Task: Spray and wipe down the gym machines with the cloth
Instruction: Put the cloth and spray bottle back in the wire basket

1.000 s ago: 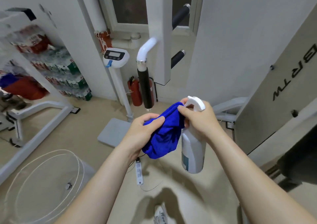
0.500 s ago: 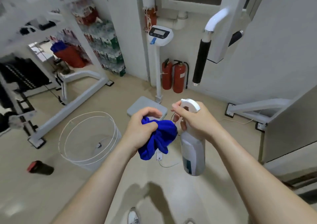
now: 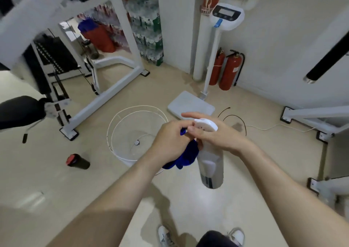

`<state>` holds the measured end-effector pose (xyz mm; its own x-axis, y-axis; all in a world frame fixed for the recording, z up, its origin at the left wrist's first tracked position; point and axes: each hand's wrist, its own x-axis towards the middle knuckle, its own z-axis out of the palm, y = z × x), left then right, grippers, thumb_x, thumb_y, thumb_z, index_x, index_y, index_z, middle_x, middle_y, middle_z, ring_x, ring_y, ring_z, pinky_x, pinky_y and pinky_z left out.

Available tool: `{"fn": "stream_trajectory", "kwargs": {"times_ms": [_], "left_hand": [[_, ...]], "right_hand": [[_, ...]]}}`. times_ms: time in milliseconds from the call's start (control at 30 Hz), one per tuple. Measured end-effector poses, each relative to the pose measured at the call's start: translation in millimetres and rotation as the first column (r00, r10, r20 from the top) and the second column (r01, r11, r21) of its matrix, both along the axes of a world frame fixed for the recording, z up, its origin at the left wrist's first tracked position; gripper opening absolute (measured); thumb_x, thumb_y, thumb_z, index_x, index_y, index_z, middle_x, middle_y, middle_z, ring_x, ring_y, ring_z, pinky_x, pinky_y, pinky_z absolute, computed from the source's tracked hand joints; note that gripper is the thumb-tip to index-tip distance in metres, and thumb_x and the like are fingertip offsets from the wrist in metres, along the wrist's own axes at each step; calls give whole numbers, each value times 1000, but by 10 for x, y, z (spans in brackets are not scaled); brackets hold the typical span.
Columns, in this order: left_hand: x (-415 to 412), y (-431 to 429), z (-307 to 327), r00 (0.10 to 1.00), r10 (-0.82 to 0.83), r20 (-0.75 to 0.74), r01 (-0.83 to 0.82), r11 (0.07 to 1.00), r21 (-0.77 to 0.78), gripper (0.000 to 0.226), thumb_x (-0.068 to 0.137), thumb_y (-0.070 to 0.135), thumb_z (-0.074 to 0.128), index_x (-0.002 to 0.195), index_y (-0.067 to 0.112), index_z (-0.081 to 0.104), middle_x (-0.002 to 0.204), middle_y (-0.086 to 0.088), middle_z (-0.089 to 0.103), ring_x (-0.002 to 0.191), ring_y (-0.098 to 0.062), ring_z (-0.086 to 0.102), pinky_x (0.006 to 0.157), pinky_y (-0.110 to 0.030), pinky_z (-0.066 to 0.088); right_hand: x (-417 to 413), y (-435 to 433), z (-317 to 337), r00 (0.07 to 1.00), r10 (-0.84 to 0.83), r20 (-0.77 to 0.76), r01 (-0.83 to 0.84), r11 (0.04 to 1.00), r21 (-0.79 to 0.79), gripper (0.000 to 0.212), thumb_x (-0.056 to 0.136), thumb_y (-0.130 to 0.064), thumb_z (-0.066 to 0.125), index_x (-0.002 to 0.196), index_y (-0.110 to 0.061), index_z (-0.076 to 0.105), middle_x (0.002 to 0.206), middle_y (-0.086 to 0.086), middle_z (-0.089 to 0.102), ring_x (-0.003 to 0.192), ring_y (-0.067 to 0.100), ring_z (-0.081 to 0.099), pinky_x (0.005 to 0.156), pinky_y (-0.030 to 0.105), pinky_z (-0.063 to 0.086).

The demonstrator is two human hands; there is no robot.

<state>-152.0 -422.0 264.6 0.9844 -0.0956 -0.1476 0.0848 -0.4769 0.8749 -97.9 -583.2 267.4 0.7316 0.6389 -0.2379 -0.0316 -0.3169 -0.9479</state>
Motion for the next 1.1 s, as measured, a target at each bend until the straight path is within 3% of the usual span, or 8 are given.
{"fn": "stream_trajectory", "kwargs": {"times_ms": [100,200,333,567,667,833,933,1100], "left_hand": [[-5,426,-225,998,55,-13,-54,996,73,28,92,24,55,76,45,66,71,16,67,76,-11,61,68,-22,47],[62,719,-497,996,80,-34,-74,984,162,16,92,28,55,87,37,68,71,13,65,78,-14,59,63,-21,41],[226,985,-818,990,100,-101,-81,980,184,19,95,38,53,108,38,67,90,12,69,84,-9,60,75,-25,48],[663,1317,-1526,935,122,-333,-87,989,117,28,93,41,57,120,34,60,110,8,64,93,-12,57,75,-22,40],[849,1487,-1801,882,128,-453,-99,991,88,42,90,36,61,130,35,50,114,7,60,94,-13,57,80,-24,43],[1069,1822,-2213,768,217,-603,-262,965,15,21,83,29,72,102,26,64,103,1,67,90,-14,64,86,-31,53],[1190,2080,-2461,704,213,-678,-347,936,-66,20,79,24,77,97,22,68,101,-2,69,89,-19,67,81,-34,56],[1299,2373,-2705,627,163,-762,-430,888,-164,32,74,2,76,96,25,69,108,-11,67,91,-31,68,73,-38,57]], "right_hand": [[72,329,-180,1000,20,-1,-20,998,-66,35,91,-29,69,125,-26,64,109,-8,74,101,10,69,87,21,54],[176,599,-369,998,64,11,-61,983,-174,33,88,-33,70,121,-28,68,112,-16,72,105,-3,65,88,16,50],[370,883,-685,999,50,-2,-49,962,-267,30,85,-32,76,114,-34,68,110,-14,72,103,2,66,87,18,51],[733,1309,-1368,997,-4,74,38,885,-465,11,85,-20,77,82,-12,70,67,0,67,56,2,57,54,13,41],[905,1469,-1844,994,-59,89,98,840,-533,19,85,-17,74,70,-11,65,71,12,67,67,27,60,59,30,43],[1008,1726,-2530,986,-133,98,165,774,-612,23,87,-14,71,67,-8,61,65,9,58,64,23,48,53,20,30],[1046,1937,-2952,978,-194,77,195,717,-670,18,87,-13,68,78,2,69,72,17,68,68,30,58,58,31,37],[1079,2023,-3388,956,-270,114,259,597,-760,20,87,-16,63,74,-1,67,82,16,74,77,34,65,64,34,48]]}}
